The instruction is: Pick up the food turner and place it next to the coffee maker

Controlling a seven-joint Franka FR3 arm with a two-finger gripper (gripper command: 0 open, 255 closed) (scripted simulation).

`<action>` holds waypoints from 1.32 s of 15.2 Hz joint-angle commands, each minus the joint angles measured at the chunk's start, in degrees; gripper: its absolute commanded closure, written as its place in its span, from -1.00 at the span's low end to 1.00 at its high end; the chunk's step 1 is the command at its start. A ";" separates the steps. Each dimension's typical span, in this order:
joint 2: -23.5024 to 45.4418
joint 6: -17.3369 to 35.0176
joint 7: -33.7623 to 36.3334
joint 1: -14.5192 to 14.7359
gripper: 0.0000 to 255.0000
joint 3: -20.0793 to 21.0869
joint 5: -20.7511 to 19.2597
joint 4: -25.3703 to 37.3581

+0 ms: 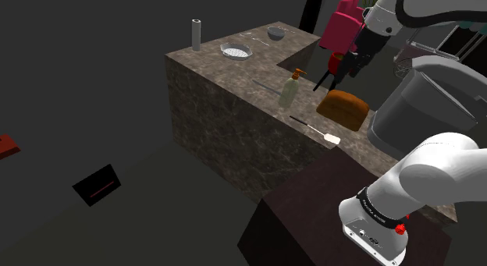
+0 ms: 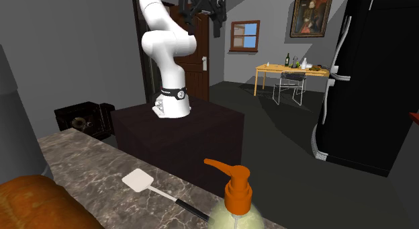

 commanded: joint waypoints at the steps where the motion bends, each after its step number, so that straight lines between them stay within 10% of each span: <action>1: 1.52 3.88 -2.61 -0.41 -1.00 -2.27 -1.22 -2.22; 13: 20.09 28.40 -19.02 -0.73 -1.00 -16.75 -4.91 -7.81; 20: 38.35 42.45 -35.50 4.41 -1.00 -26.30 5.13 -4.72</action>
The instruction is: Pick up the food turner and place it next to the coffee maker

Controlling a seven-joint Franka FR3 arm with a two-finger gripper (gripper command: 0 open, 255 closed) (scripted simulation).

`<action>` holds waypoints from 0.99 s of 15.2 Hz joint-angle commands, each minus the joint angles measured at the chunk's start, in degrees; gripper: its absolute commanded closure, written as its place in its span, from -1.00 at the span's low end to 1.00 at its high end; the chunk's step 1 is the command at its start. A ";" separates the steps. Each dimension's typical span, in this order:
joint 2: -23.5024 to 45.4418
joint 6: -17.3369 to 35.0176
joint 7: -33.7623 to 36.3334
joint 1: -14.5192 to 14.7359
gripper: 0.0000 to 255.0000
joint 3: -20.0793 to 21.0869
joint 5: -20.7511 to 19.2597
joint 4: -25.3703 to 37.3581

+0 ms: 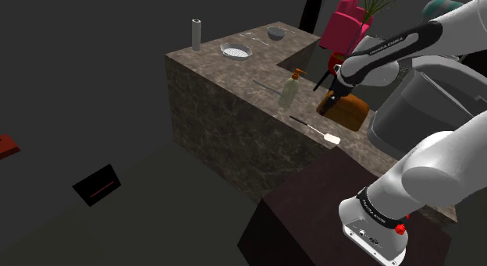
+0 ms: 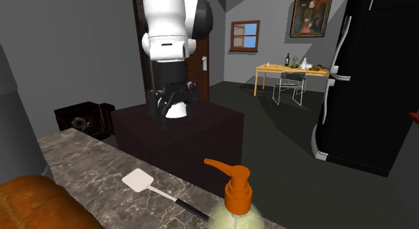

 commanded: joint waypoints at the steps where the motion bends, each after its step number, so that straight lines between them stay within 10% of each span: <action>1: 6.21 4.04 -7.36 1.76 -1.00 -2.65 6.12 1.30; 4: 15.85 7.49 -20.63 2.06 -1.00 -2.51 19.84 4.74; 8: 27.32 9.56 -35.37 -4.86 -1.00 4.61 34.40 11.00; 15: 35.97 12.74 -43.08 -11.61 -1.00 12.04 42.38 15.71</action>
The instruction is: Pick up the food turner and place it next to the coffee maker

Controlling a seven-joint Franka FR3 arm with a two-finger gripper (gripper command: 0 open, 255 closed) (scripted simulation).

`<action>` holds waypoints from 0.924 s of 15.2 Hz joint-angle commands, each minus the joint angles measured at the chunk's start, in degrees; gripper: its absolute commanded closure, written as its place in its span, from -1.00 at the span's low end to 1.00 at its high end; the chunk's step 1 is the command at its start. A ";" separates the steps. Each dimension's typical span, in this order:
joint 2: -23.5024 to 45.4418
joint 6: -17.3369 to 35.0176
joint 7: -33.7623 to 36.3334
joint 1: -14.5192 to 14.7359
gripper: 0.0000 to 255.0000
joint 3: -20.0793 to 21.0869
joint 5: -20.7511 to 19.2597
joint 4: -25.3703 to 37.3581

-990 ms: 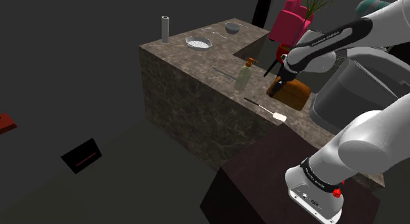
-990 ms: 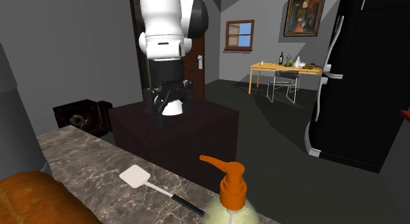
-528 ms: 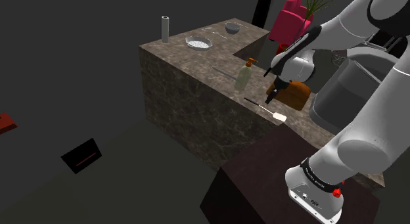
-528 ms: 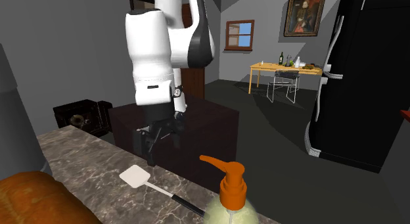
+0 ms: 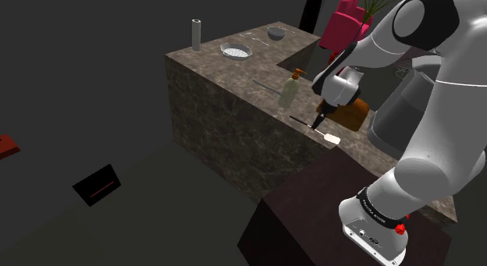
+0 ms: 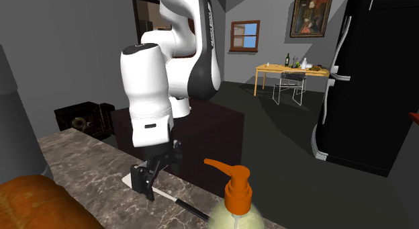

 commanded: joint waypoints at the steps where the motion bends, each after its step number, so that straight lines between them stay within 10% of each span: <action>1: 1.73 1.08 -1.33 -1.18 -1.00 1.63 1.76 0.67; 10: 3.03 1.85 -2.25 -2.09 -1.00 2.82 2.93 1.25; 11: 3.03 1.85 -2.25 -2.09 1.00 2.81 2.93 1.26; 14: 3.03 1.85 -2.25 -2.08 1.00 2.81 2.93 1.26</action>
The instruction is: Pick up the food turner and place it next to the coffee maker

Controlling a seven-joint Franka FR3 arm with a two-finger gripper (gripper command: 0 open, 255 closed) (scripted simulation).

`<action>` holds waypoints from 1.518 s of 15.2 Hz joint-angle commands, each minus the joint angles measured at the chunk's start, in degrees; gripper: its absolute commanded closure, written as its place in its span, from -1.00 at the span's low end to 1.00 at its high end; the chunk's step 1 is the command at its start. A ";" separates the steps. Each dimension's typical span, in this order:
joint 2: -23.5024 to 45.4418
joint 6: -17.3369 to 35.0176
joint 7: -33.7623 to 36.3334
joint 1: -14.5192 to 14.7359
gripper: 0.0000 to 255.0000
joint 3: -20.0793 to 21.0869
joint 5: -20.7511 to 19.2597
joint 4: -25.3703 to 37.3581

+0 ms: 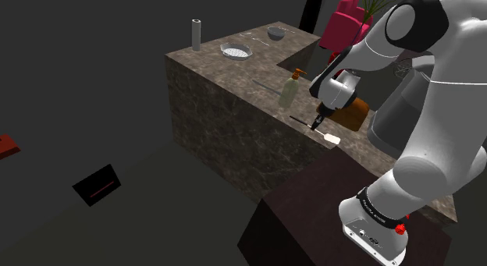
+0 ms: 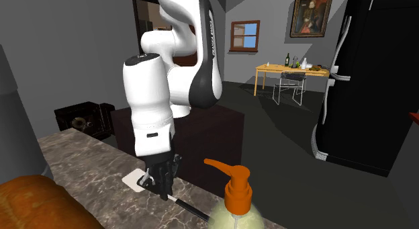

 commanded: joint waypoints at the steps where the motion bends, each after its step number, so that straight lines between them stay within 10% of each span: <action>1: 0.00 0.00 0.00 0.00 1.00 0.00 0.00 0.00; 23: -13.91 -8.96 12.33 9.58 1.00 -12.56 -15.86 -3.89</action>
